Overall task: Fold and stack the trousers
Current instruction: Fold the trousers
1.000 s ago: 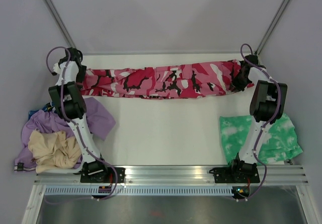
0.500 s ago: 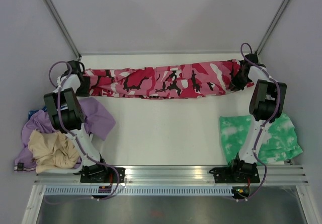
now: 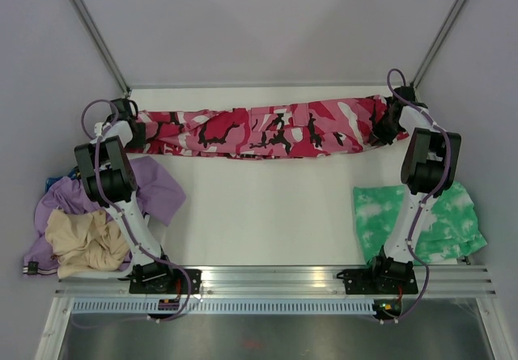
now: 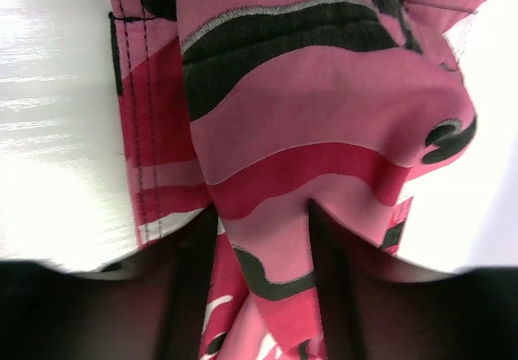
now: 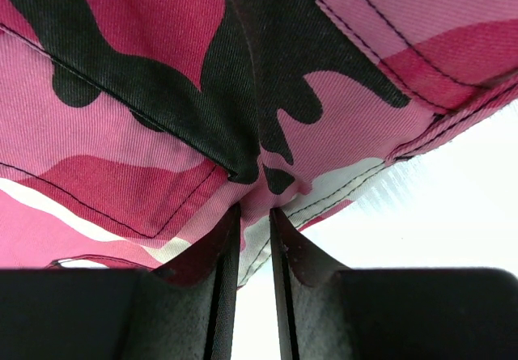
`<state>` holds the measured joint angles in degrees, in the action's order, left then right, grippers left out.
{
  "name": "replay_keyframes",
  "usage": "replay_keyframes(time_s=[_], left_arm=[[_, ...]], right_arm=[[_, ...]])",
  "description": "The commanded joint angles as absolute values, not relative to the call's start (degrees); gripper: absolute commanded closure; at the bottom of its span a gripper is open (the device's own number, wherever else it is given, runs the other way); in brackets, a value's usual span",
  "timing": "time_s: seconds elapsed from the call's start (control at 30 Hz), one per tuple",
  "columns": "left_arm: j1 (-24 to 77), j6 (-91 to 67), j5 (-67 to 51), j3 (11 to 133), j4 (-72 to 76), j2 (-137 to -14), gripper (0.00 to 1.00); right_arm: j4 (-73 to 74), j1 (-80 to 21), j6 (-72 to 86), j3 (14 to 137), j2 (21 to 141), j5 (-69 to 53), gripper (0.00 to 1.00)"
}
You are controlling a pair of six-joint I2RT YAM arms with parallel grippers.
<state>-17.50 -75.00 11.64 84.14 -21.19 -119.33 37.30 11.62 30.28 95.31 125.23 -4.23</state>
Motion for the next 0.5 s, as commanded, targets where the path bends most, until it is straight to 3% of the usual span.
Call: replay_keyframes(time_s=[0.0, 0.07, 0.27, 0.47], left_arm=[[-17.4, -77.25, 13.09, 84.47, -17.93, -119.44, 0.53], [-17.4, -77.87, 13.8, 83.24, -15.66, -119.18, 0.72], [-17.49, -77.52, 16.17, 82.62, -12.39, -119.18, 0.98], [-17.49, -75.68, 19.42, 81.83, -15.73, -114.27, 0.98]], right_arm=[[37.0, 11.34, 30.94, 95.54, 126.65, -3.08, 0.73], [37.09, 11.25, 30.94, 95.8, 126.74, -3.16, 0.73], [37.35, 11.25, 30.68, 96.24, 126.56, -3.08, 0.73], [36.83, 11.25, 30.59, 95.63, 126.21, -3.16, 0.73]])
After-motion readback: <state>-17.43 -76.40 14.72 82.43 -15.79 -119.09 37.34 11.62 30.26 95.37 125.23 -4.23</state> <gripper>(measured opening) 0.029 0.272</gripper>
